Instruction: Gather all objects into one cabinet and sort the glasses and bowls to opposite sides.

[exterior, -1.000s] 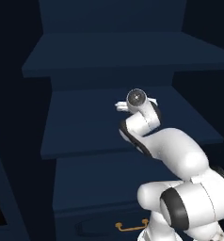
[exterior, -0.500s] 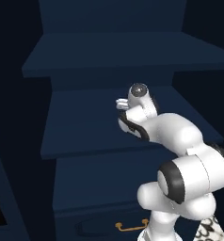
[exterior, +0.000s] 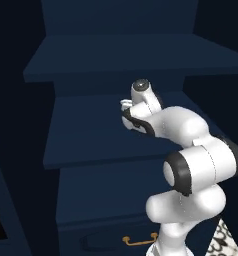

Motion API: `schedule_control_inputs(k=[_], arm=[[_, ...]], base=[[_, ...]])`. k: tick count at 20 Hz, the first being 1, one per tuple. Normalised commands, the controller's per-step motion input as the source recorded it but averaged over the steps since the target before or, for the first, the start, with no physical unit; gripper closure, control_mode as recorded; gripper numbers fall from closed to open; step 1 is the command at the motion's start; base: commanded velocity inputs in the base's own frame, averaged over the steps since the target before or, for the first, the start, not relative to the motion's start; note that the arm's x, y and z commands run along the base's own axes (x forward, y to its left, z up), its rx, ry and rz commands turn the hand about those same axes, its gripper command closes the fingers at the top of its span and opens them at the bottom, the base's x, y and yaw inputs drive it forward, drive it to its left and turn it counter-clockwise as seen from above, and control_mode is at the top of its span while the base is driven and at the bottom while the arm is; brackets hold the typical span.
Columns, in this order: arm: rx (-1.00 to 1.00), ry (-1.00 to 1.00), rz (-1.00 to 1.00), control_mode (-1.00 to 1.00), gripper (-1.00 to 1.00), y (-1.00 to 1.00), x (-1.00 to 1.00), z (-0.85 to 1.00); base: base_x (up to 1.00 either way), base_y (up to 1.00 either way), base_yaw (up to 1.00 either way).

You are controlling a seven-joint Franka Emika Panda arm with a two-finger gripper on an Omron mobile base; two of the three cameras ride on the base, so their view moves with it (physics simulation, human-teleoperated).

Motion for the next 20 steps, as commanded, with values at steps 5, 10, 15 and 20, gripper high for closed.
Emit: schedule_control_inputs(k=[5,10,15,20], arm=[[0.03,-0.17,0.0,-1.0,-1.0,0.0,0.31,-0.38],[0.08,0.02,0.0,-1.0,-1.0,0.0,0.39,0.0],[0.0,0.04,-0.04,-1.0,-1.0,-0.1,0.4,0.0],[0.0,0.0,-0.07,-1.0,-1.0,-0.08,0.22,-0.04]], base=[[0.0,0.0,0.0],[0.0,0.0,0.0],[0.0,0.0,0.0],[0.0,0.0,0.0]])
